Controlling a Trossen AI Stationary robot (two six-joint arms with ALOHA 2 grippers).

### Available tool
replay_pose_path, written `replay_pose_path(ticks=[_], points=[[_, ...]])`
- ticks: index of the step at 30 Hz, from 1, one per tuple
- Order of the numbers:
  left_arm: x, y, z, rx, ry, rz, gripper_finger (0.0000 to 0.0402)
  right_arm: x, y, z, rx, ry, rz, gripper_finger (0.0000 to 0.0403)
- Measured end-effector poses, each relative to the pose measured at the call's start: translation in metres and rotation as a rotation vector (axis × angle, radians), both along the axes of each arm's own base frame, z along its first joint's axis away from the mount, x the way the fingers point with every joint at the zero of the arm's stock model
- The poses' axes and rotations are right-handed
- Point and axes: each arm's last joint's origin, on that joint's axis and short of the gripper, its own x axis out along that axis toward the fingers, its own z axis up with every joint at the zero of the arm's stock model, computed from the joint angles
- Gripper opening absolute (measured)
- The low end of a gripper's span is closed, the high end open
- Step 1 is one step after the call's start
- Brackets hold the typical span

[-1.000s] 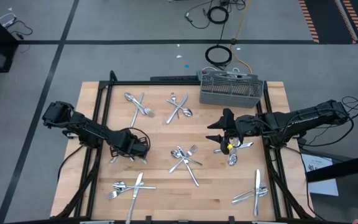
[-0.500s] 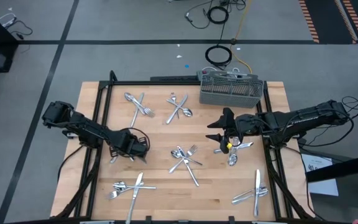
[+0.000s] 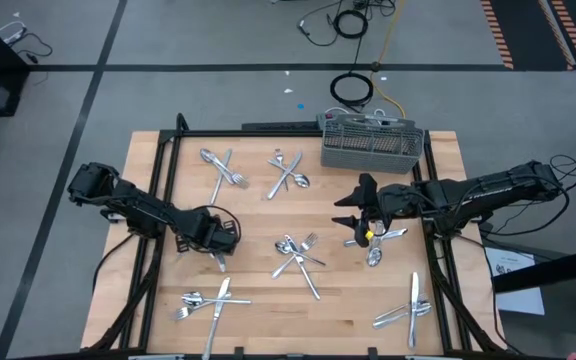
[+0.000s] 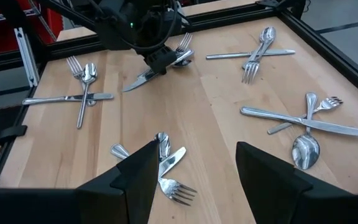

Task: Sort silverware
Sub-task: Put the silver knife into the silverware basket

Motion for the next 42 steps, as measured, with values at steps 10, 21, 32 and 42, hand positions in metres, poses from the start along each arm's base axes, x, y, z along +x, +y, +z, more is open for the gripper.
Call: replay_pose_path(ticks=[10, 21, 32, 42], points=[[0.000, 0.000, 0.002, -0.004, -0.012, 0.003, 0.0072, -0.001, 0.001, -0.001, -0.036, 0.014, 0.025, 0.0203], [-0.001, 0.000, 0.012, -0.027, -0.075, 0.004, 0.0071, -0.009, 0.000, 0.002, -0.093, 0.030, 0.055, 0.0203], [-0.005, 0.002, 0.025, -0.020, -0.138, -0.001, 0.0049, -0.010, 0.000, 0.002, -0.125, 0.036, 0.072, 0.0203], [-0.012, 0.006, 0.043, 0.020, -0.222, 0.001, 0.0044, -0.010, -0.002, 0.003, -0.131, 0.036, 0.065, 0.0203]])
